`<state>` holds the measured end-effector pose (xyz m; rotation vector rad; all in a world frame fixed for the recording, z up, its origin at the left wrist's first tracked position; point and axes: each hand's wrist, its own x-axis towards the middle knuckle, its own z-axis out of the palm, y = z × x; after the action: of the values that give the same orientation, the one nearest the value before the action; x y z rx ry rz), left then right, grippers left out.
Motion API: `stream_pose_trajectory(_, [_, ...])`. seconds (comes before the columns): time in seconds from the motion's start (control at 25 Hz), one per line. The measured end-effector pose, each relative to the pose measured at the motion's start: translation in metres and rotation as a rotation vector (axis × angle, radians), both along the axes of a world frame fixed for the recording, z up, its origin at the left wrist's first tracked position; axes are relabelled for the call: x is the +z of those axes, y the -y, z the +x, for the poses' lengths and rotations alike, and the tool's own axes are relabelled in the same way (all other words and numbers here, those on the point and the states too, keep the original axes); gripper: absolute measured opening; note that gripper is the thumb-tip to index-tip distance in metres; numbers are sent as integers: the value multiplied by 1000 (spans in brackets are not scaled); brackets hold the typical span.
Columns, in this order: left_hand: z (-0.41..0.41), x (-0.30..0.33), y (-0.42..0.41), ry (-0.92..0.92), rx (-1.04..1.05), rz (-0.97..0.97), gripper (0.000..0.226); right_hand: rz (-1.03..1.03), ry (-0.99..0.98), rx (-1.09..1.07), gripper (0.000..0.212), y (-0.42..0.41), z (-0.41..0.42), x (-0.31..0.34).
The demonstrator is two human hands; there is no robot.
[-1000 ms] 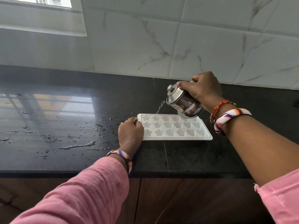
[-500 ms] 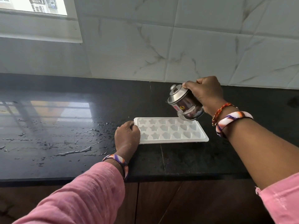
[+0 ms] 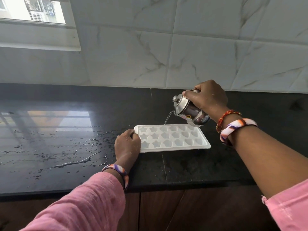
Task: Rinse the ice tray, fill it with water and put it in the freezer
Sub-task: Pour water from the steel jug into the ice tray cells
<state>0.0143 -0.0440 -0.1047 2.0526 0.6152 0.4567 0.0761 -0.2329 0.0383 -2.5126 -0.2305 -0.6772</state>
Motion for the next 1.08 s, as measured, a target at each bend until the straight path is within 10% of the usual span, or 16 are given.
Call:
stream_pose_trajectory(0.36, [3,-3,0,-4,-2,4,31,834,-242,7,30,18,5,3])
stream_pose_trajectory(0.64, [3,-1,0,4,3,24,29,311,-116,-68,36,25,-1,2])
stream_pose_trajectory(1.08, [3,-3,-1,2,1,34,28,43,-25,-124,44,29,-3,2])
